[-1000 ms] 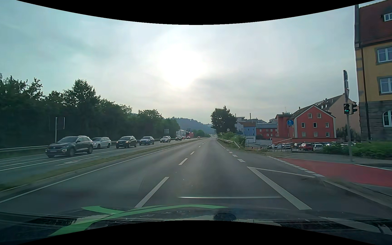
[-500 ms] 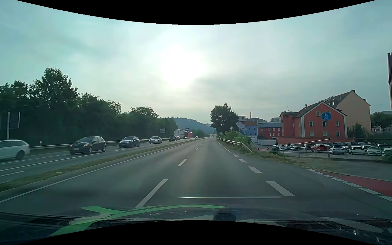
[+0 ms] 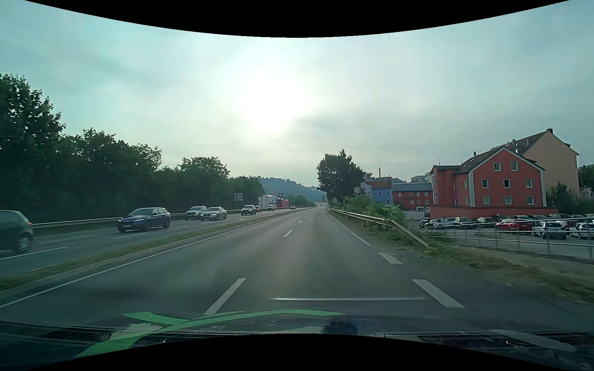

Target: Follow the waypoints while adhering to traffic rules and regulations

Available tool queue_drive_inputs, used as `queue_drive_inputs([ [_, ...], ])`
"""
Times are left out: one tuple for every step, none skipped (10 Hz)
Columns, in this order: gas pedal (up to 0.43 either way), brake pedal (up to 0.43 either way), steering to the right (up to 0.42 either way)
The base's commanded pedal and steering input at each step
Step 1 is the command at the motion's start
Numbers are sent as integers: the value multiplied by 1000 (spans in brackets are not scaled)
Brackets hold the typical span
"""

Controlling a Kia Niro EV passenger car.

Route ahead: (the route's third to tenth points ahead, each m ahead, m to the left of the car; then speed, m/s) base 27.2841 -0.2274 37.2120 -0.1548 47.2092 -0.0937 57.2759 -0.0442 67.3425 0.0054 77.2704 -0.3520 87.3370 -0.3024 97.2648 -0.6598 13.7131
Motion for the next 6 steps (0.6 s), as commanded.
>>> queue_drive_inputs([
  [350,0,0],
  [350,0,0],
  [350,0,0],
  [350,0,0],
  [350,0,0],
  [350,0,0],
])
